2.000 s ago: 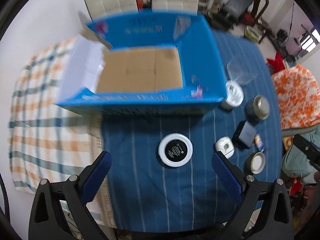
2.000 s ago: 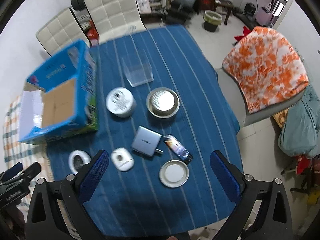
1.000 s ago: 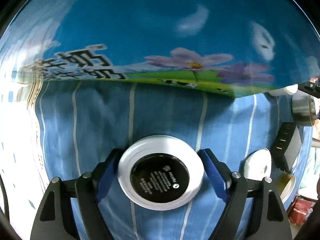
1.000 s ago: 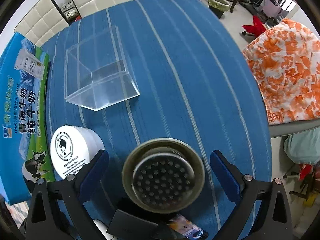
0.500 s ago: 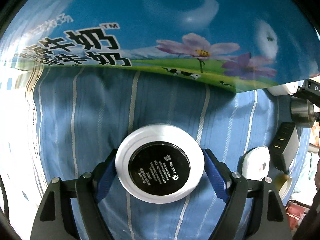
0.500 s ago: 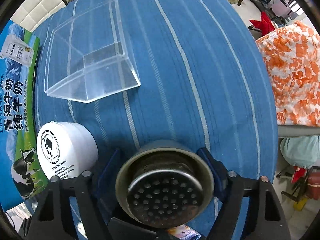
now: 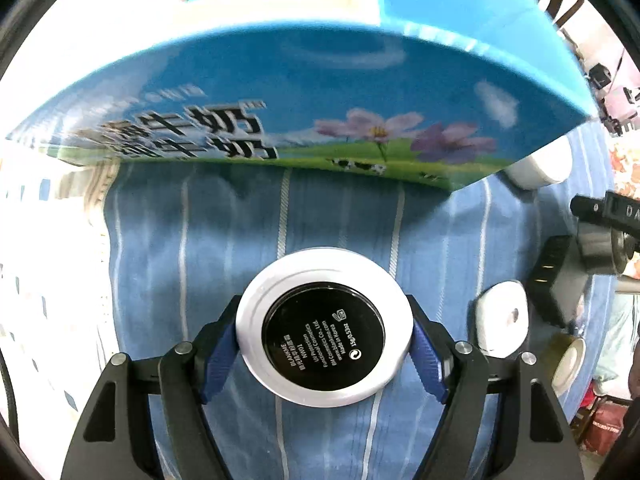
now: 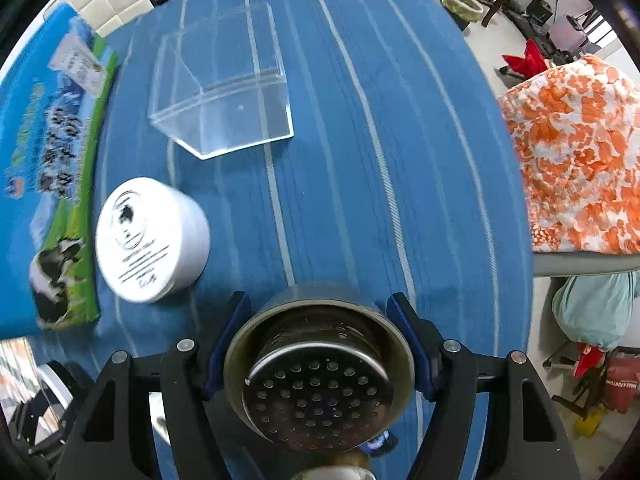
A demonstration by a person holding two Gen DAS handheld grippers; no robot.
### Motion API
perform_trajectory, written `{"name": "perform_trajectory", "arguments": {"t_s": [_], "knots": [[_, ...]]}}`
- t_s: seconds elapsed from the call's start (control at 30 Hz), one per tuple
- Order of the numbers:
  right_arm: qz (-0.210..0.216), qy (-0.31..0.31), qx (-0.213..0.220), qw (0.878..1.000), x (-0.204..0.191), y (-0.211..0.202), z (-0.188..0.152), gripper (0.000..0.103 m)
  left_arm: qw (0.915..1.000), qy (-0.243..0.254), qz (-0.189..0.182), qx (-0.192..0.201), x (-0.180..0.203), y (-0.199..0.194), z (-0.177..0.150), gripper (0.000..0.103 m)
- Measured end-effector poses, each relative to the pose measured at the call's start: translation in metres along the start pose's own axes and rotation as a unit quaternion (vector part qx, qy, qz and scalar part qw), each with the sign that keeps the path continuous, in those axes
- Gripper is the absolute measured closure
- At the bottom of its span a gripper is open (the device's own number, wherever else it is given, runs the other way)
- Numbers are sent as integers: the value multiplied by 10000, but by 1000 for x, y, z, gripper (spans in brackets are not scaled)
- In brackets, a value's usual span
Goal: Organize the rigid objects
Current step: 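Carry the jar with the left tool while the right tool carries the mesh cup into the blue box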
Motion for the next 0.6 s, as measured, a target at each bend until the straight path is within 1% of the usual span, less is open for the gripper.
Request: {"name": "perform_trajectory", "arguments": {"t_s": [0.23, 0.37, 0.47, 0.53, 0.6], "knots": [[309, -92, 224, 9992, -4, -53, -18, 31, 9995, 136, -37, 276, -5, -44, -12, 29], [603, -180, 425, 9971, -18, -99, -29, 31, 9981, 159, -125, 582, -8, -79, -10, 29], [838, -295, 569, 9944, -32, -132, -33, 31, 9955, 257, -210, 892, -6, -118, 3, 29], [1029, -332, 658, 9920, -47, -157, -38, 31, 9931, 346, -218, 1101, -7, -136, 19, 29], [1157, -375, 713, 9900, -62, -173, -37, 31, 9900, 382, -285, 1325, -15, -159, 38, 29]]}}
Point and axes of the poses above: each gripper's, at about its wrist camera, not at the fingertips, and y roughly the way its jaws point, x to its right, z to its top, the point moved 3 cm from there along y, roughly the way its jaws point, and after that the axes turned 8 degrees about y, right-handed, at the moved point
